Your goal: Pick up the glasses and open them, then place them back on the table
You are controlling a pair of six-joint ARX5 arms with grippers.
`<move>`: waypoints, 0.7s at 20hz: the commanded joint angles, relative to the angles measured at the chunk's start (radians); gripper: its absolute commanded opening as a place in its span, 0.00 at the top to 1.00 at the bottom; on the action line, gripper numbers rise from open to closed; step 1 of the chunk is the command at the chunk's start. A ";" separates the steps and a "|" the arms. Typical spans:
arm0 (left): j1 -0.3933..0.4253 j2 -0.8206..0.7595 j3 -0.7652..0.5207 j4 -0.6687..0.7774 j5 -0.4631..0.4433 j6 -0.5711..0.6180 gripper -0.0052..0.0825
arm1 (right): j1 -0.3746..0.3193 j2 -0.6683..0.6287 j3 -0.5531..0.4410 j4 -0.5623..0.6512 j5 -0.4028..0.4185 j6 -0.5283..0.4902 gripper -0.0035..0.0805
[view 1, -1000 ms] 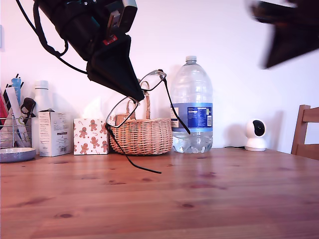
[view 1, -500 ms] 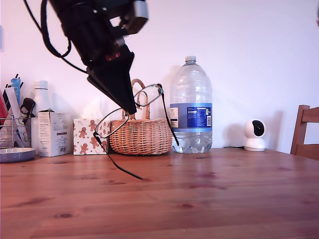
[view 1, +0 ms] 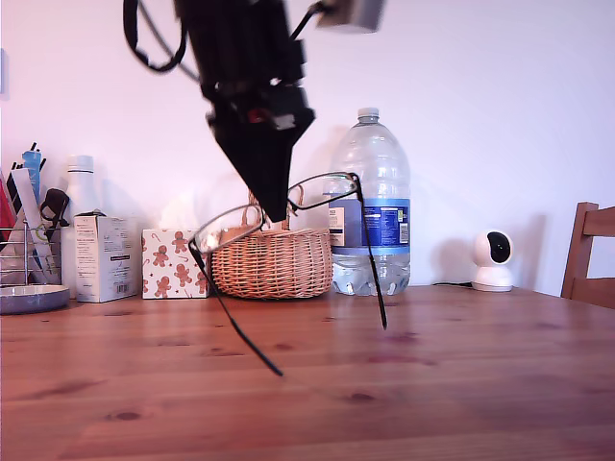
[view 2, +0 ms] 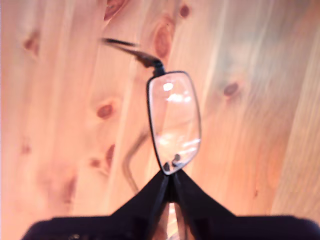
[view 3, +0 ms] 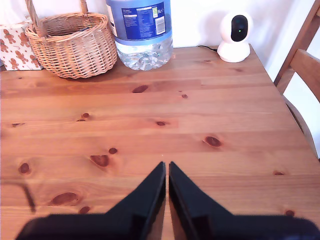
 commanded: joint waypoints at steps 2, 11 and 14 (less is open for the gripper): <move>-0.022 0.006 -0.009 -0.016 -0.049 -0.055 0.97 | -0.001 -0.002 -0.004 0.016 -0.016 0.005 0.97; -0.051 0.007 -0.061 -0.035 0.039 -0.145 0.97 | -0.001 -0.002 -0.004 0.018 -0.044 0.028 0.97; -0.084 0.010 -0.100 -0.024 0.045 -0.145 0.97 | -0.001 -0.002 -0.004 0.020 -0.045 0.031 0.97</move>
